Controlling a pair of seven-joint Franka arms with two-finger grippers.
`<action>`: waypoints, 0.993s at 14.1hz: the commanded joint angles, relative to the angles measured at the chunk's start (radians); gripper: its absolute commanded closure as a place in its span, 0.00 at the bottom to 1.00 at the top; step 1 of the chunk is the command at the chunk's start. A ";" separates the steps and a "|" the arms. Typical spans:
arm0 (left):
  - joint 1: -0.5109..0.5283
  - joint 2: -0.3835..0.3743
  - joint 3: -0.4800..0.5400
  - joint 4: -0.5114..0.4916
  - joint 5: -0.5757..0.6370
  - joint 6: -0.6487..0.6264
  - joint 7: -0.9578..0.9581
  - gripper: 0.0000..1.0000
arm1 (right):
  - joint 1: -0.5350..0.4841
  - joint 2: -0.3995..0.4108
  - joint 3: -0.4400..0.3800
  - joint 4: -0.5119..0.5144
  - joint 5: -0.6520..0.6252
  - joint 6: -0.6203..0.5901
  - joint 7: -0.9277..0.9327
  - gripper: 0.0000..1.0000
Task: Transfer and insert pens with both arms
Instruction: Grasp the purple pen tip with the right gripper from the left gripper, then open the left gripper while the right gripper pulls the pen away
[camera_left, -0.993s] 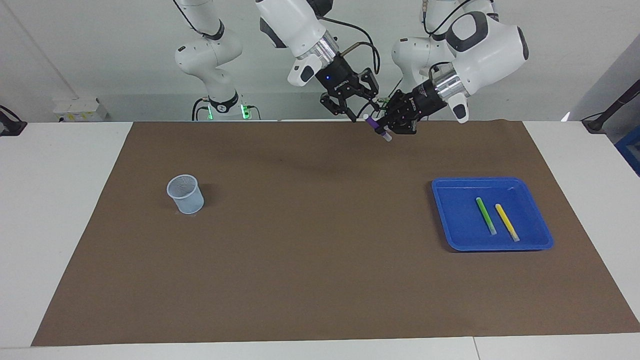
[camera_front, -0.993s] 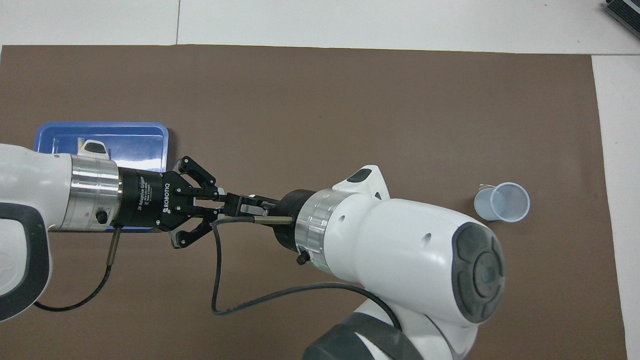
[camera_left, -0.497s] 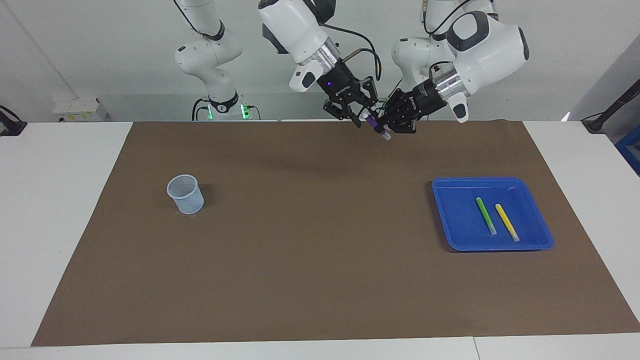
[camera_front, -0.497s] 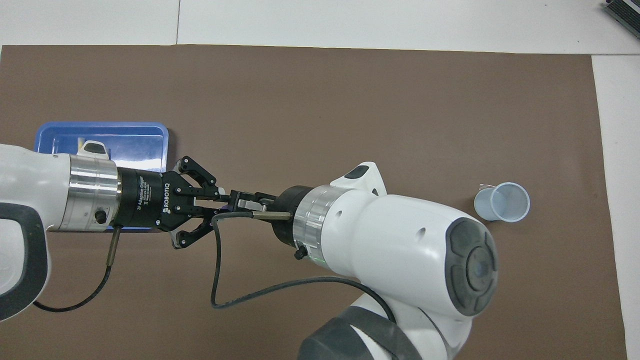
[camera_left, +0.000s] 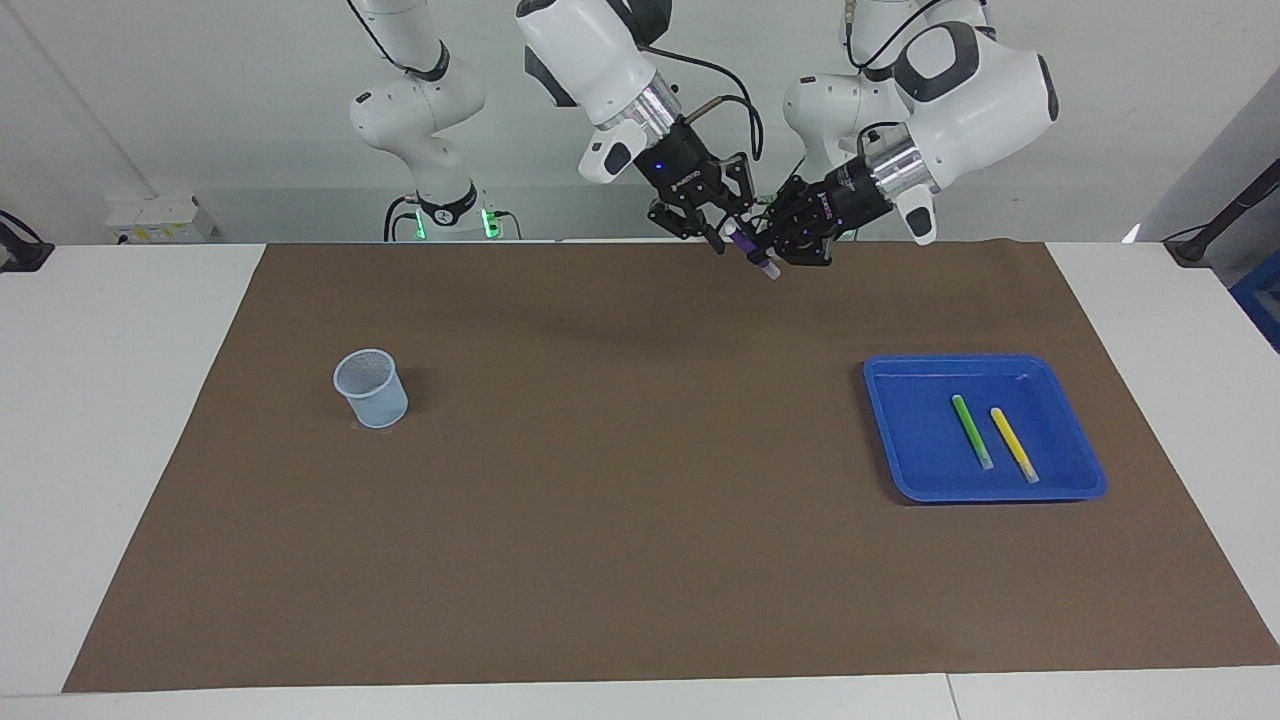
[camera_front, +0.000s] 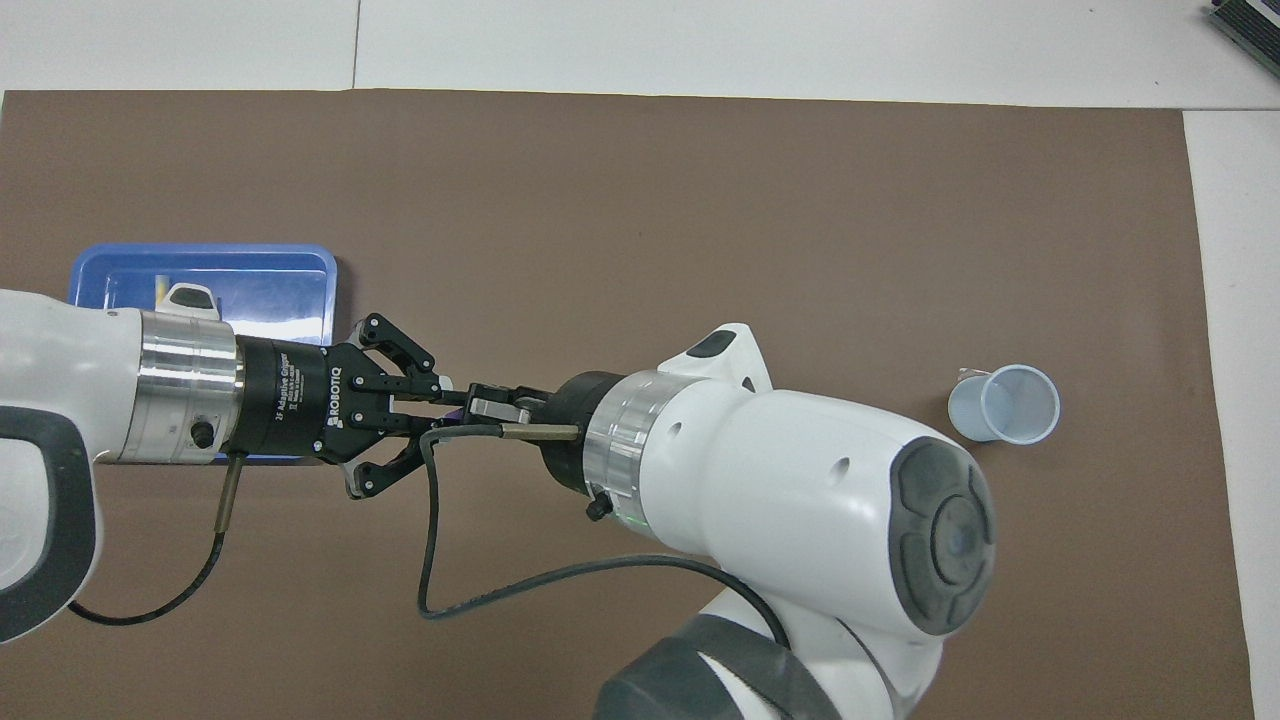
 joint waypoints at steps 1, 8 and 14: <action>0.006 -0.035 0.005 -0.029 -0.024 -0.013 -0.011 1.00 | -0.007 0.010 0.004 0.005 0.005 0.013 -0.010 1.00; -0.007 -0.033 0.001 -0.015 -0.012 -0.002 -0.058 0.36 | -0.045 -0.002 -0.004 -0.007 -0.039 -0.091 -0.064 1.00; -0.008 -0.035 0.000 -0.015 0.078 -0.009 0.023 0.36 | -0.226 -0.067 -0.004 0.002 -0.269 -0.524 -0.396 1.00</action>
